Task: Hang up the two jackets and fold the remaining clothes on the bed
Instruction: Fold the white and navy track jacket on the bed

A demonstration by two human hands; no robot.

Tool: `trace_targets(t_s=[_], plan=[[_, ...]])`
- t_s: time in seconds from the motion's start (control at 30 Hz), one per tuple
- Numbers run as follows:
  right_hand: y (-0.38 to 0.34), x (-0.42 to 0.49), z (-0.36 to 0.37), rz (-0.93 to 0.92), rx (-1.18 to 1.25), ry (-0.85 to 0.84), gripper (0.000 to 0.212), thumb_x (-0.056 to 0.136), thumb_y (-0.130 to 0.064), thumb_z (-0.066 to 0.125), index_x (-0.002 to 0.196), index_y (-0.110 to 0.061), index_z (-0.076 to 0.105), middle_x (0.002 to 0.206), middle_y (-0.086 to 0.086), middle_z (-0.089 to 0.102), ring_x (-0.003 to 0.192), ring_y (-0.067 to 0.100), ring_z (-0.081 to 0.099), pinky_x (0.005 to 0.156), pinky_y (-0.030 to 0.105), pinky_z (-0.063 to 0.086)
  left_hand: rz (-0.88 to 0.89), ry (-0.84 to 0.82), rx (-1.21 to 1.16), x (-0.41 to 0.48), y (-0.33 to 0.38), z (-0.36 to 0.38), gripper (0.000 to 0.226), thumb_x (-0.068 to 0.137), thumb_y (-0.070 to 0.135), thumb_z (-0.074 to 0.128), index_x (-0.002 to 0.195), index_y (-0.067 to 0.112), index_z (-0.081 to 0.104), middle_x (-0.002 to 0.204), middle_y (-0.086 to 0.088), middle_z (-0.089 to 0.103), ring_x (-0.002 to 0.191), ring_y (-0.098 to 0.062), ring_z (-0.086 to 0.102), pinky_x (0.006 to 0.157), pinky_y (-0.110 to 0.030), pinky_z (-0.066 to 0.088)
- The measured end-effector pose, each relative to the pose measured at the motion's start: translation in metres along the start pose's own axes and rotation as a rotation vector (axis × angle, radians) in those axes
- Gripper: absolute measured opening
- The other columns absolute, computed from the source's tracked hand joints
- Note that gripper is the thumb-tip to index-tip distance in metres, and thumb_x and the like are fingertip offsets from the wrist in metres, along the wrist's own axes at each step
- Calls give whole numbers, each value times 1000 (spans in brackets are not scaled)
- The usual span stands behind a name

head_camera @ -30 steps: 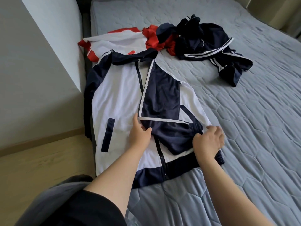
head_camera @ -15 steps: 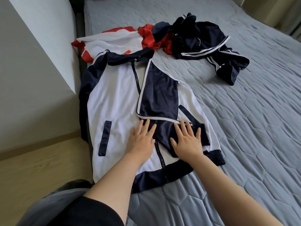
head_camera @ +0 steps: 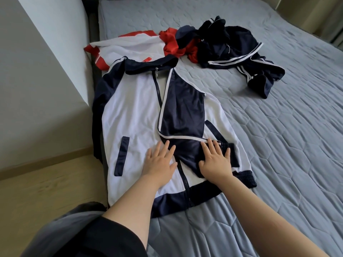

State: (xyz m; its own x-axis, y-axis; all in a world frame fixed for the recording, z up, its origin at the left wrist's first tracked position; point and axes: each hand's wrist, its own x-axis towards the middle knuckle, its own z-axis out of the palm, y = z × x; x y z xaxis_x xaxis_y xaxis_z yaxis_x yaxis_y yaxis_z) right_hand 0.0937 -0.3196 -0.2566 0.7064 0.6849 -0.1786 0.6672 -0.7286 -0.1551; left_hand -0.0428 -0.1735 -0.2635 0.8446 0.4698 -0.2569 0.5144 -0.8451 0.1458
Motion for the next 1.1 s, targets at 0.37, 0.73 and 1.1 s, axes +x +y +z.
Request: trace_targets(t_s=[0.37,0.73,1.1], plan=[[-39,-3,10,-92,13,-21,61,95,-37,32,151,-24,10,160,-1,-1,146,16,-6,116,47,-3,-243,97,-29,-20,-30,-13,54,100,38,24,150,28,7,159,-1,-7,145,-21,-14,114,-51,-4],[-111,2,4,-295,-4,126,63,95,-32,36,150,-13,15,159,8,-2,146,22,-8,115,43,-9,-520,181,-174,-42,-67,0,58,100,45,21,149,33,-7,158,0,-12,145,-22,-12,115,-49,2],[-211,74,0,-481,-7,-39,60,100,-35,26,151,-14,2,159,7,-7,146,22,-9,116,43,-2,-687,319,-1025,-31,-129,4,52,102,30,33,150,16,19,157,-10,14,143,-24,17,114,-34,17]])
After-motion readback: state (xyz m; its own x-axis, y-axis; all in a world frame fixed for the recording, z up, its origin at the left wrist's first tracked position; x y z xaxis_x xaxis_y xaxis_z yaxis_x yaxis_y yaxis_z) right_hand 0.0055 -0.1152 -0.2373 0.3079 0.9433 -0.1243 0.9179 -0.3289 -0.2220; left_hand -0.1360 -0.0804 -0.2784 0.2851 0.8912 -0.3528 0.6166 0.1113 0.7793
